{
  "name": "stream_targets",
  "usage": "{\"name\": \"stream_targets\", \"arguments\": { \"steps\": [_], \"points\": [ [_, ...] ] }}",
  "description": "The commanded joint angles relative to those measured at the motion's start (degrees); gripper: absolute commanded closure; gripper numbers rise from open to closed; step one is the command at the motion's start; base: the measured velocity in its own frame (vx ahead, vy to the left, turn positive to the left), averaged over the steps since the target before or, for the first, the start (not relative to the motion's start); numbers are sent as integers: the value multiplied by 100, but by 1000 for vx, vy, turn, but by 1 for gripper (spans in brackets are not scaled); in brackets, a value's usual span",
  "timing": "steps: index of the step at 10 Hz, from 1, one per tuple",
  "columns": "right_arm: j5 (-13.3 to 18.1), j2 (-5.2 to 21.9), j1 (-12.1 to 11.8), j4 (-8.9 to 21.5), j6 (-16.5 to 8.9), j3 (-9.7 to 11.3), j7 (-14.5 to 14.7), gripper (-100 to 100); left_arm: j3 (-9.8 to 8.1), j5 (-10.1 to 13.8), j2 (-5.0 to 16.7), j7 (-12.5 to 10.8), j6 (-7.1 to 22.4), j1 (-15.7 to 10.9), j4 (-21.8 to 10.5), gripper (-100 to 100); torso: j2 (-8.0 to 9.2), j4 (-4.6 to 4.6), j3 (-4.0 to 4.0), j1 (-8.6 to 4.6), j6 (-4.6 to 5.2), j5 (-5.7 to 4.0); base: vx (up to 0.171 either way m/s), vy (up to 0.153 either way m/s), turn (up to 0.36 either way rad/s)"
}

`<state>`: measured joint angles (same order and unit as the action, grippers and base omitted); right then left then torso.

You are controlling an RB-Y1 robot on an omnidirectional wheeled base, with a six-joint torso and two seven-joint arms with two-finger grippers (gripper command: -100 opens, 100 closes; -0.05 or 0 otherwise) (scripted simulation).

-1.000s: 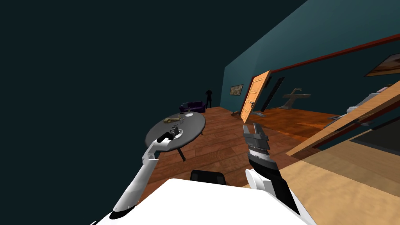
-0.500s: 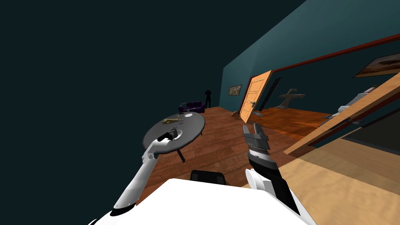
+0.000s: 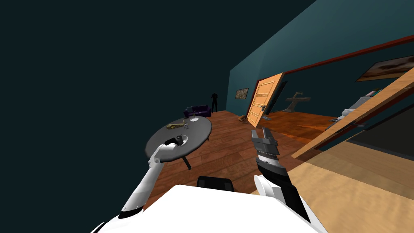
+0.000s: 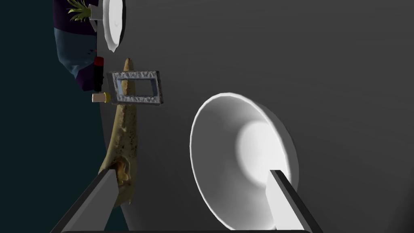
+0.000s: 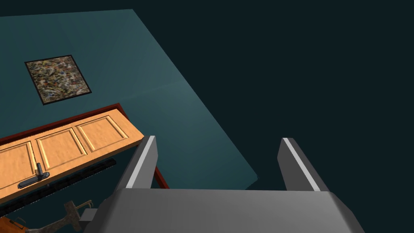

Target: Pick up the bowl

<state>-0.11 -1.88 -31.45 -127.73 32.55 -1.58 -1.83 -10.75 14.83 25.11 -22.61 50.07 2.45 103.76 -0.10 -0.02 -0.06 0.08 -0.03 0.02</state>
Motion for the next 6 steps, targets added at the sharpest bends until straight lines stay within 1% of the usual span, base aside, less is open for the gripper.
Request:
{"name": "stream_targets", "arguments": {
  "steps": [1,2,3,6],
  "points": [
    [0,0,0,0,0,0,0,0,-70,14,15,-23,286,-23,-222,-100,0,0,0,0,0,0,39,27,-74],
    [0,0,0,0,0,0,0,0,-104,-4,6,-43,502,-50,-359,-100,-4,-1,-2,4,0,0,52,40,-64],
    [0,0,0,0,0,0,0,0,-104,-4,6,-43,566,-50,-360,-100,-8,-2,-5,10,-2,2,39,29,-19],
    [0,0,0,0,0,0,0,0,-181,-41,-12,-100,1092,-108,-737,-100,-6,-1,-3,6,-1,1,44,28,-53]
  ]
}}
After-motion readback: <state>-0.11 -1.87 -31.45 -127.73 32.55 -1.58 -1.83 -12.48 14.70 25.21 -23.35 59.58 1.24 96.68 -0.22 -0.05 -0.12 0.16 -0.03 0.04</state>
